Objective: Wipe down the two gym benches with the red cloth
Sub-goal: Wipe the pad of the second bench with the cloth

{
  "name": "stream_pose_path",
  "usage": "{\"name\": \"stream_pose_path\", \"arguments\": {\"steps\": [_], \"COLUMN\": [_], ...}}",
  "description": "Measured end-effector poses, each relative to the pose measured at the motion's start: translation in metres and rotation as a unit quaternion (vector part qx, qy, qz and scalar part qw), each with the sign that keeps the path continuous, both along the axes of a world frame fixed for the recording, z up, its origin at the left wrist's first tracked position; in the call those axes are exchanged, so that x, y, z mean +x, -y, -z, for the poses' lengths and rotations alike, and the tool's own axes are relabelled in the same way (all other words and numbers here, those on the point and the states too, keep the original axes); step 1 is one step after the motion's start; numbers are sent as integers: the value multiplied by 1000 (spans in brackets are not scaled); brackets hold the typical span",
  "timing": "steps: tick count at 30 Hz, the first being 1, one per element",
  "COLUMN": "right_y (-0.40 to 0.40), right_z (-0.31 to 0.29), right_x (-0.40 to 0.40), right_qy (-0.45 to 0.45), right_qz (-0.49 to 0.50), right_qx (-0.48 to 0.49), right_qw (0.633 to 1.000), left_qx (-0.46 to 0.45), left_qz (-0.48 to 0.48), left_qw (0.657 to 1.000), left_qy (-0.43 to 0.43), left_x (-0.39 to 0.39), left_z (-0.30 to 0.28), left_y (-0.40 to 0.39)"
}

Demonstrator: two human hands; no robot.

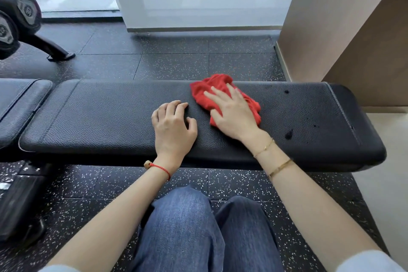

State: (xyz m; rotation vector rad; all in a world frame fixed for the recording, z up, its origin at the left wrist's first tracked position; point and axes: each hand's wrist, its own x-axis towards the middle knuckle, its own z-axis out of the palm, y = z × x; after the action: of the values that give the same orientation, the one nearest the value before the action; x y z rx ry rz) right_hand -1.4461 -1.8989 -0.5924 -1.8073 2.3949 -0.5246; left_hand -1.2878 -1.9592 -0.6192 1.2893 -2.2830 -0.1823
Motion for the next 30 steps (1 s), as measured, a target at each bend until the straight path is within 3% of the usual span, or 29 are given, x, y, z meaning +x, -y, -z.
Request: {"name": "stream_pose_path", "arguments": {"steps": [5, 14, 18, 24, 30], "right_y": [-54, 2, 20, -34, -21], "right_z": [2, 2, 4, 6, -1], "right_x": [4, -44, -5, 19, -31], "right_qy": [8, -29, -32, -24, -25], "right_qz": [-66, 86, 28, -68, 31], "right_qx": [-14, 26, 26, -3, 15], "right_qw": [998, 996, 999, 997, 999], "left_qx": [-7, -68, -66, -59, -63], "left_qz": [24, 29, 21, 10, 10], "left_qw": [1000, 997, 997, 998, 998], "left_qy": [3, 23, 15, -4, 2], "left_x": [6, 56, 59, 58, 59], "left_z": [0, 8, 8, 11, 12], "left_y": [3, 21, 21, 22, 22]}}
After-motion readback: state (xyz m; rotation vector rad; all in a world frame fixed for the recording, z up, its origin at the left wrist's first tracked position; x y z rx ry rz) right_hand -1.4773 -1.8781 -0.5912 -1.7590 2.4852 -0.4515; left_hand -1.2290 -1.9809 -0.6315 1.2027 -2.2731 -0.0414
